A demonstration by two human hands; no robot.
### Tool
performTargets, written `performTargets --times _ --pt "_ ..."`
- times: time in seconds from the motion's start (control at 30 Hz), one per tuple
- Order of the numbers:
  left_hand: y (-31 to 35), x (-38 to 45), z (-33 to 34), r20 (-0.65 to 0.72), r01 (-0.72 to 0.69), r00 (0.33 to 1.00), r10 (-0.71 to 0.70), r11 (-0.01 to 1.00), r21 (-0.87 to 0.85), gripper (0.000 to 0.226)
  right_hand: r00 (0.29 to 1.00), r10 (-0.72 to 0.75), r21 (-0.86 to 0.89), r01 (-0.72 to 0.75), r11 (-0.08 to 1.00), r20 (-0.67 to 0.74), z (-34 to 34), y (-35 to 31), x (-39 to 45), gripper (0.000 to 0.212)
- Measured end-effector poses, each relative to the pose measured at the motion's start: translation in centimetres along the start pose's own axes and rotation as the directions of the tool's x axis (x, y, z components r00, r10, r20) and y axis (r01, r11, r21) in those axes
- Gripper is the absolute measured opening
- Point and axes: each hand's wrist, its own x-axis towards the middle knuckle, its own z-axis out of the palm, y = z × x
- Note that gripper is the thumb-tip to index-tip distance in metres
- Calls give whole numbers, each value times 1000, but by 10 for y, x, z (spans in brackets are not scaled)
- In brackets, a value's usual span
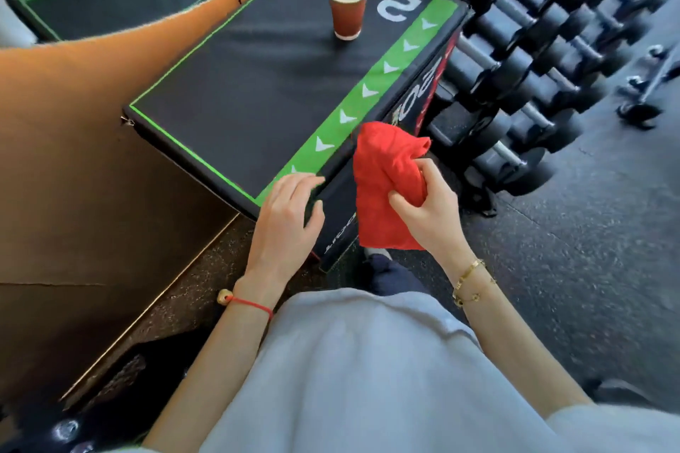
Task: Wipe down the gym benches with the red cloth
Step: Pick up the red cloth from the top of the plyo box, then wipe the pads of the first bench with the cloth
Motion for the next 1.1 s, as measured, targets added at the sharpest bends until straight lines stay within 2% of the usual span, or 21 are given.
performTargets --times 0.17,0.33,0.6,0.77,1.1 --pt "21 -16 8 130 -159 978 165 986 -55 33 982 112 10 -111 994 -153 -21 13 -66 30" --pt "53 -32 25 207 -300 926 317 948 -110 33 929 204 47 -200 979 -308 -46 29 -125 30" --pt "126 -68 63 286 -524 771 569 822 -222 31 802 321 120 -302 946 -503 -97 59 -223 27" --pt "190 -122 93 328 -587 679 657 754 -294 31 719 388 151 -373 915 -576 -144 79 -303 25" --pt "305 -245 155 320 -619 587 743 667 -415 30 577 446 172 -466 868 -684 -252 130 -461 25"
